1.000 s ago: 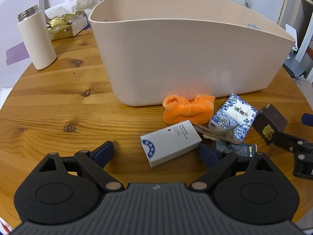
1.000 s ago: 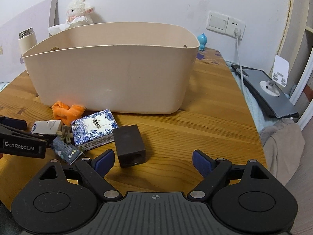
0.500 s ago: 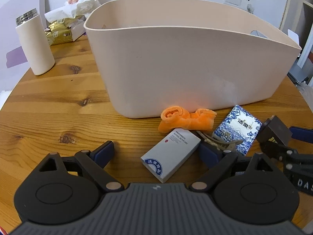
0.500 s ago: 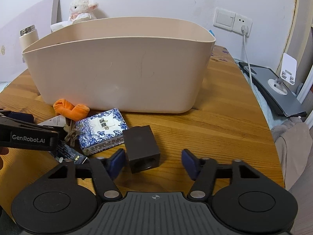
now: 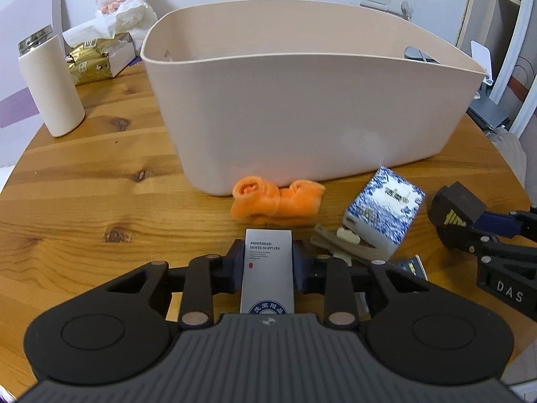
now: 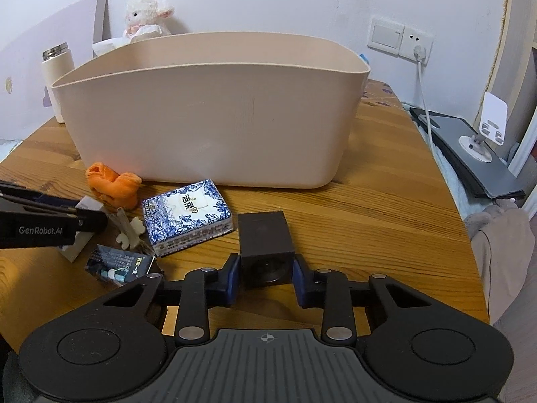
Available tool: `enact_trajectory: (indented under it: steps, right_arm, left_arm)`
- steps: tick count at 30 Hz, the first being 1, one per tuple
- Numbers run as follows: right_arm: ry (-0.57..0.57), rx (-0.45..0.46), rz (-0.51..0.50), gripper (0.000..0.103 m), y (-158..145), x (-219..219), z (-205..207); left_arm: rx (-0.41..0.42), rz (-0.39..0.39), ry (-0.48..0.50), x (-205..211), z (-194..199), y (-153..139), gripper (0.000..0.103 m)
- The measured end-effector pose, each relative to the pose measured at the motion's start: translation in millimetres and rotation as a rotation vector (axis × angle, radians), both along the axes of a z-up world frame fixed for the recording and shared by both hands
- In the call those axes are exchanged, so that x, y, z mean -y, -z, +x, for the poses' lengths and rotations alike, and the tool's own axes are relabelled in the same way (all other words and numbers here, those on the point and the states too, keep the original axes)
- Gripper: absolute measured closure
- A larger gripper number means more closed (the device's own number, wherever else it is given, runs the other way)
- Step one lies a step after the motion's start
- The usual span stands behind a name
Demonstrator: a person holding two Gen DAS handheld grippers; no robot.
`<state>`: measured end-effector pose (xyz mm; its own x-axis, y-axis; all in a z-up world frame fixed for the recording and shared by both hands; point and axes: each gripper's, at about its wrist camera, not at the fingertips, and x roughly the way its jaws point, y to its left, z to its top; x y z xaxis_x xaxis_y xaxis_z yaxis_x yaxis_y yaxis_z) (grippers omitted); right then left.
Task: Organize objects
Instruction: 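Grasp the black cube box with the right gripper while the left grasps the white box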
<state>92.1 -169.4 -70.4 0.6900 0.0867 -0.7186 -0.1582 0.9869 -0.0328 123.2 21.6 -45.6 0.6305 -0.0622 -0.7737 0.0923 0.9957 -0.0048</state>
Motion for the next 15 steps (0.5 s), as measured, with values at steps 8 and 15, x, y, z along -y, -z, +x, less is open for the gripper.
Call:
enact_trajectory:
  steps: [8, 15]
  right_arm:
    - [0.006, 0.040, -0.002, 0.075, -16.0, 0.7, -16.4]
    - [0.004, 0.087, -0.007, 0.075, -35.6, 0.8, -30.3]
  left_arm:
    - [0.020, -0.020, 0.014, -6.3, -18.7, -18.8, 0.071]
    - [0.063, -0.031, 0.019, -11.4, -32.7, -42.9, 0.071]
